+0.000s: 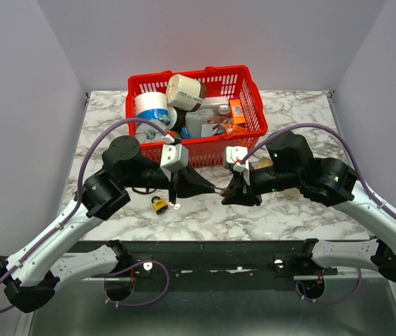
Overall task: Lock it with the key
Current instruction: Lock the lock.
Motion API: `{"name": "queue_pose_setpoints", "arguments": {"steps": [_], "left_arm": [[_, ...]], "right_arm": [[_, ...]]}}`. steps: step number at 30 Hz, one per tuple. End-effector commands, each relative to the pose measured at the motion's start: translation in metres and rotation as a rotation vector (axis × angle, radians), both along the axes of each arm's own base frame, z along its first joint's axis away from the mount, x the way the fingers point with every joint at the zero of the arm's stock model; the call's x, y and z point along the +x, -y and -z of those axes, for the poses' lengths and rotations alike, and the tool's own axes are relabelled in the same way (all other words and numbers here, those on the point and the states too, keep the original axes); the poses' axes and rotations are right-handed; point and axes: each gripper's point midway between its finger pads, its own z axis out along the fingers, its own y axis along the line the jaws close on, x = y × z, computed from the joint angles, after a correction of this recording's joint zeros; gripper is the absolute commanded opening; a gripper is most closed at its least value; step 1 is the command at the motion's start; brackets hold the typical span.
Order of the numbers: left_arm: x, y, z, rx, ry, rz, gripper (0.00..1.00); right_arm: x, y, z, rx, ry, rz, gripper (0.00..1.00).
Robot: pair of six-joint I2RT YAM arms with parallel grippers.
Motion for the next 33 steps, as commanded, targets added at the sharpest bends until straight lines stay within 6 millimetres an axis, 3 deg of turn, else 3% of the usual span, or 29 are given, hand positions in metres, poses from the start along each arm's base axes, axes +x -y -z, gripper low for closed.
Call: {"name": "queue_pose_setpoints", "arguments": {"steps": [1,10,16,17,19,20,23,27,33], "left_arm": [[-0.004,0.017,0.011,-0.001,-0.063,0.033,0.0],[-0.006,0.023,0.019,-0.004,-0.109,0.034,0.0],[0.002,0.005,0.017,0.012,-0.111,-0.001,0.0],[0.005,0.0,0.014,0.006,-0.065,-0.011,0.0],[0.005,-0.007,0.017,0.039,-0.053,-0.022,0.0],[0.006,-0.01,0.017,0.046,-0.02,-0.022,0.0],[0.008,-0.019,0.02,0.066,-0.008,-0.036,0.0],[0.012,-0.023,0.022,0.084,0.007,-0.048,0.0],[0.014,-0.02,0.017,0.074,0.018,-0.041,0.0]], "right_arm": [[0.013,-0.038,-0.048,0.211,0.116,-0.047,0.01],[0.016,-0.045,-0.06,0.25,0.118,-0.041,0.01],[0.025,-0.033,-0.045,0.208,0.113,0.034,0.01],[0.026,-0.031,-0.04,0.19,0.102,0.045,0.04],[0.027,-0.021,-0.031,0.155,0.076,0.062,0.26],[0.028,-0.017,-0.029,0.149,0.074,0.071,0.54],[0.028,-0.005,-0.02,0.123,0.093,0.081,0.7],[0.022,0.009,-0.01,0.073,0.11,0.058,0.72],[0.017,0.01,0.005,0.028,0.088,0.027,0.72]]}}
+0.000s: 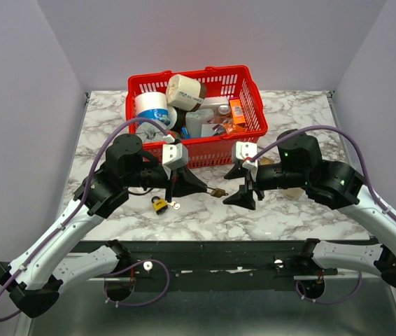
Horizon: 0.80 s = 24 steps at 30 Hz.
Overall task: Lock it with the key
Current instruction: Lock the lock.
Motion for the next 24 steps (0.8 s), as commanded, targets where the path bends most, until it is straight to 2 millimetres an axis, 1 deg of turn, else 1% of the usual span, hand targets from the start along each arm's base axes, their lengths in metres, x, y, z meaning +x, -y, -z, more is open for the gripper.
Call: {"name": "queue_pose_setpoints", "arguments": {"steps": [1,4,5,7,8,13,16,24], "left_arm": [[-0.006,0.0,-0.016,-0.027,0.044,0.048,0.0],[-0.008,0.002,-0.018,-0.038,0.051,0.067,0.0],[-0.009,0.002,-0.017,-0.038,0.048,0.073,0.0],[-0.008,0.002,-0.018,-0.04,0.05,0.073,0.0],[-0.008,0.001,-0.018,-0.041,0.079,0.075,0.0],[-0.009,-0.003,-0.018,-0.041,0.098,0.063,0.0],[-0.011,-0.003,-0.018,-0.049,0.1,0.073,0.0],[-0.011,-0.001,-0.017,-0.042,0.095,0.086,0.0]], "right_arm": [[-0.003,0.001,0.016,-0.047,-0.014,-0.031,0.71],[-0.003,-0.006,0.016,-0.048,-0.035,-0.052,0.7],[-0.004,-0.008,0.014,-0.042,-0.038,-0.061,0.67],[-0.003,-0.008,0.016,-0.049,-0.04,-0.06,0.63],[-0.003,-0.008,0.016,-0.052,-0.04,-0.062,0.61],[-0.011,0.001,0.027,-0.077,-0.057,-0.074,0.59],[-0.012,0.001,0.025,-0.067,-0.061,-0.067,0.58],[-0.011,-0.01,0.015,-0.038,-0.068,-0.095,0.57]]}}
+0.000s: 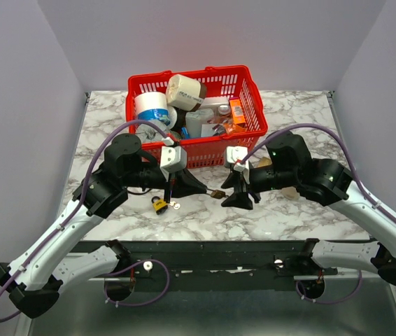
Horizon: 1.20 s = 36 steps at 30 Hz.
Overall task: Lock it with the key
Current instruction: Lock the lock.
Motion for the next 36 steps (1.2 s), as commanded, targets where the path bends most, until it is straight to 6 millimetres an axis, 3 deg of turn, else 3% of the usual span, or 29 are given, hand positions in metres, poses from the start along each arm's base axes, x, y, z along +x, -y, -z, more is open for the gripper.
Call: {"name": "queue_pose_setpoints", "arguments": {"steps": [1,10,13,14,15,19,20,21,23,25,26,28,30,36], "left_arm": [[-0.004,-0.001,-0.013,-0.027,0.045,0.034,0.0],[0.003,0.001,-0.009,-0.012,0.028,0.001,0.0],[0.005,0.001,-0.007,-0.01,0.031,-0.014,0.0],[0.007,0.0,-0.006,-0.007,0.029,-0.023,0.0],[0.008,0.0,-0.006,-0.005,0.022,-0.033,0.0],[0.027,-0.001,-0.011,-0.024,-0.025,-0.138,0.0],[0.036,-0.004,-0.012,-0.039,-0.07,-0.196,0.07],[0.044,-0.005,-0.019,-0.074,-0.075,-0.229,0.2],[0.057,-0.009,-0.021,-0.106,-0.157,-0.329,0.55],[0.068,-0.014,-0.028,-0.147,-0.191,-0.395,0.66],[0.072,-0.016,-0.026,-0.157,-0.23,-0.42,0.78],[0.088,-0.023,-0.027,-0.208,-0.346,-0.539,0.82],[0.096,-0.025,-0.024,-0.248,-0.471,-0.586,0.84],[0.117,-0.023,-0.036,-0.373,-0.565,-0.61,0.86]], "right_arm": [[-0.004,-0.007,-0.008,0.027,-0.02,-0.04,0.55],[0.003,-0.018,-0.016,0.057,-0.023,-0.025,0.42],[0.006,-0.018,-0.013,0.047,-0.017,-0.012,0.23],[0.007,-0.018,-0.011,0.043,-0.019,-0.008,0.07],[0.008,-0.017,-0.01,0.041,-0.017,-0.001,0.01],[0.013,-0.016,-0.005,0.039,-0.033,0.052,0.01],[0.015,-0.015,-0.002,0.036,-0.035,0.07,0.01],[0.021,-0.016,-0.004,0.046,-0.031,0.107,0.01],[0.03,-0.013,-0.007,0.062,-0.022,0.165,0.01],[0.048,-0.01,-0.01,0.087,-0.02,0.271,0.01],[0.054,-0.007,-0.014,0.106,-0.012,0.312,0.01],[0.072,-0.004,-0.021,0.159,0.002,0.426,0.01],[0.086,-0.001,-0.043,0.263,0.044,0.511,0.01],[0.107,-0.003,-0.053,0.354,0.019,0.64,0.01]]}}
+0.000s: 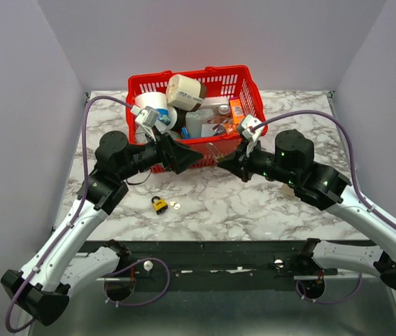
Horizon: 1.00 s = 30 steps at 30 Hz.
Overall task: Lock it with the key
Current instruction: Lock the lock.
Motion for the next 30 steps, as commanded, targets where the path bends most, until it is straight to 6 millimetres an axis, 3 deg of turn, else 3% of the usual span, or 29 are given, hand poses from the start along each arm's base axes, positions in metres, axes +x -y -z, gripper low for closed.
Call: {"name": "queue_pose_setpoints", "arguments": {"steps": [1,7,13,17,19,23,26,30], "left_arm": [[0.02,0.003,-0.031,-0.183,-0.074,-0.082,0.86],[0.021,0.016,-0.05,-0.264,-0.086,-0.076,0.89],[0.031,0.023,-0.032,-0.245,-0.151,-0.156,0.91],[0.045,0.021,-0.039,-0.236,-0.164,-0.245,0.8],[0.049,0.022,-0.041,-0.244,-0.176,-0.273,0.8],[0.042,0.031,-0.048,-0.266,-0.191,-0.257,0.78],[0.042,0.034,-0.046,-0.263,-0.2,-0.256,0.75],[0.046,0.036,-0.02,-0.205,-0.276,-0.301,0.68]], "right_arm": [[0.028,-0.001,-0.039,0.172,0.034,0.167,0.01],[0.041,0.0,-0.042,0.194,0.055,0.234,0.01],[0.04,-0.004,-0.043,0.196,0.077,0.223,0.01],[0.041,-0.006,-0.041,0.186,0.085,0.232,0.01],[0.042,-0.007,-0.04,0.174,0.098,0.23,0.01],[0.041,-0.01,-0.037,0.161,0.108,0.228,0.01],[0.04,-0.012,-0.037,0.161,0.111,0.223,0.01],[0.041,-0.012,-0.041,0.166,0.128,0.241,0.01]]}}
